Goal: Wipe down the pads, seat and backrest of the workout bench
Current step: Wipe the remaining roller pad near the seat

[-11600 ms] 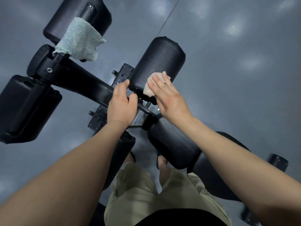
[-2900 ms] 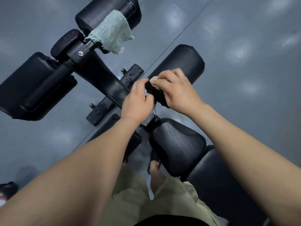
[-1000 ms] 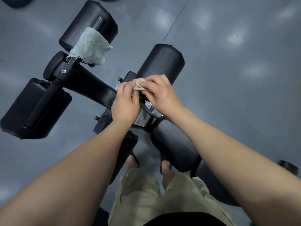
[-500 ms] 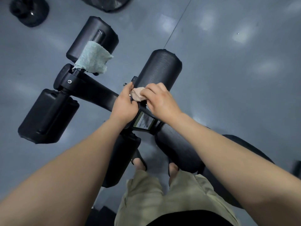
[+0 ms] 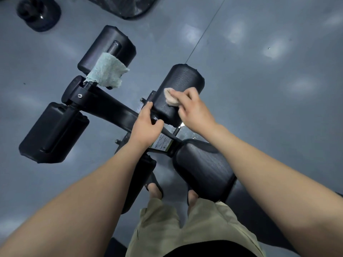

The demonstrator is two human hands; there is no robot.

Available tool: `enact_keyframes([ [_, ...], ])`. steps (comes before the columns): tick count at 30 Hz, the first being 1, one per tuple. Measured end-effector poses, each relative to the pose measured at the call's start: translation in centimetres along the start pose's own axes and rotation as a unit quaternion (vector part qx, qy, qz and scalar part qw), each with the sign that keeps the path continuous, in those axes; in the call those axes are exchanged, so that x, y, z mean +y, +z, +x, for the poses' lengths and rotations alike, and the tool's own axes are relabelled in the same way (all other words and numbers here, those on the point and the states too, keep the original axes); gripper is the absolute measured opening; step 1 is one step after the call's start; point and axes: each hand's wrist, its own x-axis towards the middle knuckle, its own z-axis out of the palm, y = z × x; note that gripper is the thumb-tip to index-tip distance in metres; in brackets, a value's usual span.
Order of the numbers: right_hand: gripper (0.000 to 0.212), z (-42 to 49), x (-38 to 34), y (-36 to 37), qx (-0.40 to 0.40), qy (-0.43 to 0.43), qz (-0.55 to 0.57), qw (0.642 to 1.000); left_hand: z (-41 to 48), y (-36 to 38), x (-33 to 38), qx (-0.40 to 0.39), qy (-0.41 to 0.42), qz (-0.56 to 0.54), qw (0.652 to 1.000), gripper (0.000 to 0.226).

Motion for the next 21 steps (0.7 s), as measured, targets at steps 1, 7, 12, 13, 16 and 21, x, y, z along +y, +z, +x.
enact_keyframes([
  [1,0.057,-0.2,-0.1,0.6,-0.013,-0.011,-0.01,1.0,-0.1,0.1,0.0,0.0,0.002,0.001,1.0,0.074],
  [7,0.036,0.1,1.2,-0.1,-0.006,-0.016,-0.038,0.999,-0.2,0.5,-0.3,0.006,0.014,0.011,1.0,0.082],
  [12,0.036,6.1,3.9,-3.0,0.105,0.132,-0.008,0.986,-0.1,0.6,-0.6,-0.005,0.02,0.047,0.999,0.089],
  [13,0.037,6.8,4.3,-3.1,0.093,0.141,-0.008,0.986,-0.2,0.6,-0.6,-0.004,0.02,0.048,0.999,0.089],
  [16,0.041,6.8,4.2,-3.0,0.052,0.134,-0.013,0.99,-0.3,0.6,-0.5,-0.002,0.021,0.051,0.998,0.089],
  [21,0.03,4.6,2.9,-3.0,-0.036,0.01,-0.052,0.998,-0.5,0.5,0.0,0.006,0.014,0.062,0.998,0.09],
])
